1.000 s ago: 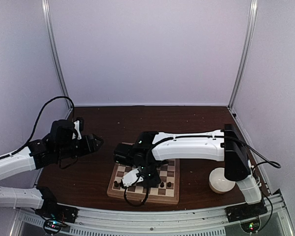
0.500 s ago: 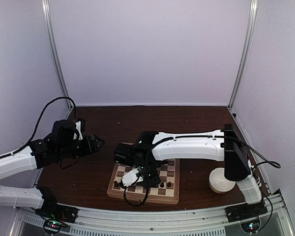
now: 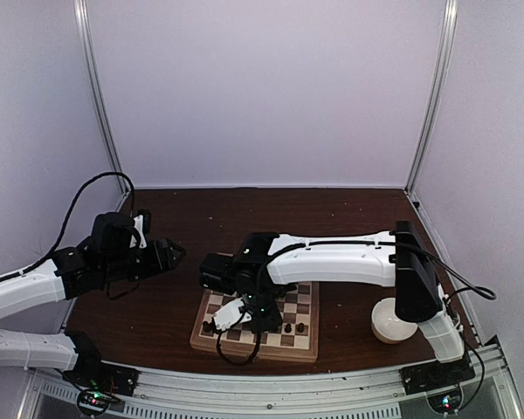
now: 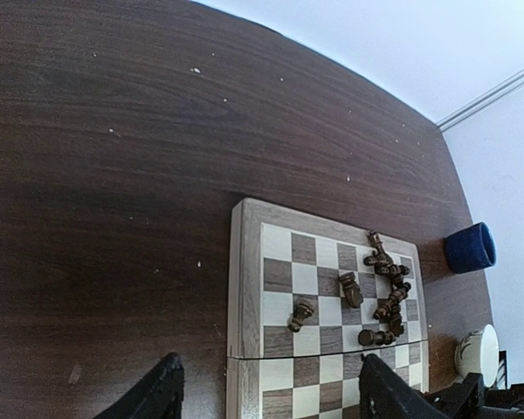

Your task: Set up the chess pieces on the board

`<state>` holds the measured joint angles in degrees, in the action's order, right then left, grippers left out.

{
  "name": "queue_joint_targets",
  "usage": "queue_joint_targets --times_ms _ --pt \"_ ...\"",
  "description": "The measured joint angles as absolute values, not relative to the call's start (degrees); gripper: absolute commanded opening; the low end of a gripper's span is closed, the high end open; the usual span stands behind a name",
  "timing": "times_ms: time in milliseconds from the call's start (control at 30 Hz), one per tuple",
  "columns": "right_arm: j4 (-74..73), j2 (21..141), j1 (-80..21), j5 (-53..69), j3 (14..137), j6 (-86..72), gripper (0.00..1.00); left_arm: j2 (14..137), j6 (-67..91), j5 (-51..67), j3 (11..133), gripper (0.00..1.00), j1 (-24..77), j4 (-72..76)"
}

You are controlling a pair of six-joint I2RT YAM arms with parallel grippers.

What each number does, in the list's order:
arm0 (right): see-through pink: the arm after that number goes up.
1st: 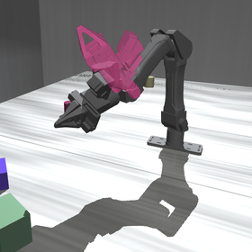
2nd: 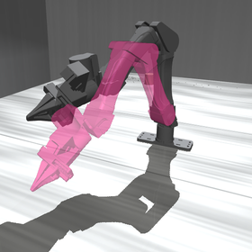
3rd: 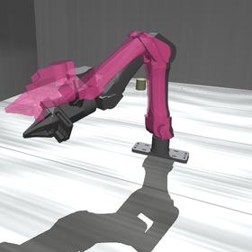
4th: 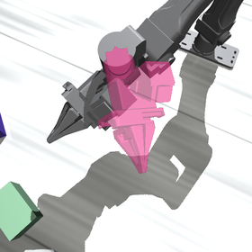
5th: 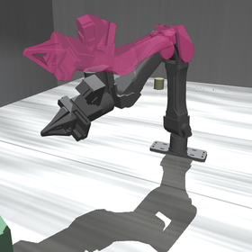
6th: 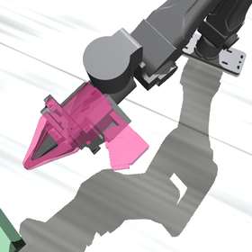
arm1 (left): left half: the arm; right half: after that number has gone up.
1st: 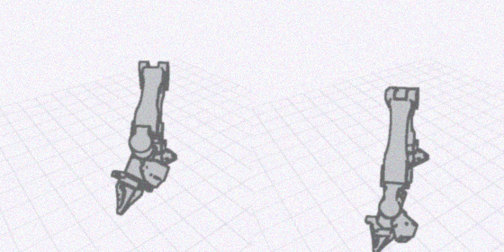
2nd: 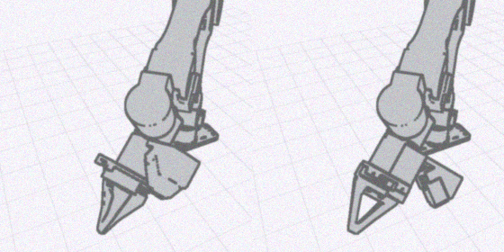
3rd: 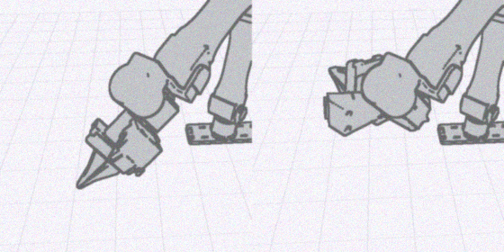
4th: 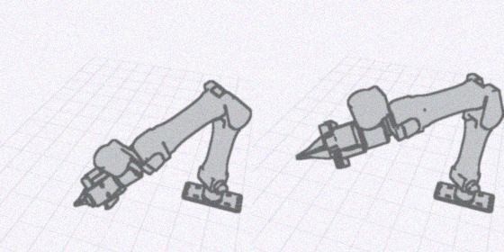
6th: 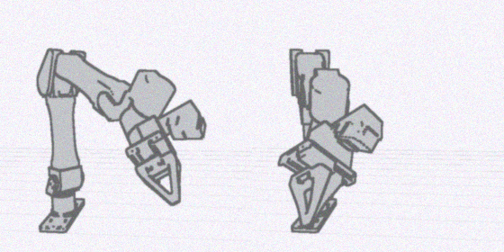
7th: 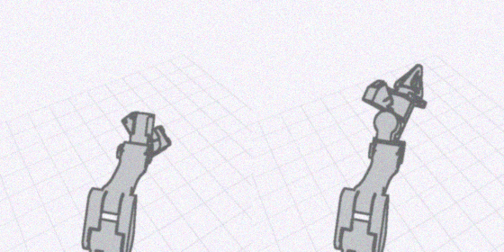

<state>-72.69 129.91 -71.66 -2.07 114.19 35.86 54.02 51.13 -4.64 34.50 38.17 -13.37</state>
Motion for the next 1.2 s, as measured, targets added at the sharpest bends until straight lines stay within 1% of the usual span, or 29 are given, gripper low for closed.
queue_joint_targets --times_ms 100,333,533,600,700,767,867,967,1067,1200 --pt "-72.7 129.9 -71.7 -1.9 114.2 35.9 0.16 54.0 51.2 -4.6 34.5 0.68 38.2 -13.4" --pt "-72.7 130.1 -71.7 -1.3 114.2 35.9 0.31 54.1 51.4 -4.2 34.4 0.69 38.2 -13.3" --pt "-73.1 130.1 -71.7 -1.2 115.1 35.7 0.40 55.3 51.3 -3.8 34.4 0.69 37.9 -13.1" --pt "-73.1 130.0 -71.7 -1.5 115.7 35.8 0.41 56.3 50.9 -3.4 34.4 0.67 37.9 -13.0" --pt "-73.3 128.9 -71.2 -1.7 116.1 35.9 0.43 59.8 48.9 -1.9 35.7 0.62 37.9 -14.1" --pt "-73.6 127.3 -70.7 -1.5 116.1 36.0 0.43 63.2 46.5 -0.2 37.8 0.56 37.8 -15.1" --pt "-72.4 121.9 -68.3 1.4 114.8 35.7 0.42 68.0 41.3 3.6 41.3 0.52 37.8 -16.2" --pt "-69.3 113.5 -63.2 6.3 109.8 35.2 0.39 70.0 36.1 7.4 42.3 0.48 37.8 -16.3" --pt "-65.7 106.5 -56.9 11.3 104.9 34.2 0.36 70.8 32.1 10.4 42.4 0.41 37.8 -16.3" --pt "-60.3 103.0 -50.1 17.3 98.7 32.8 0.34 75.9 28.4 14.0 44.8 0.39 37.8 -16.5"
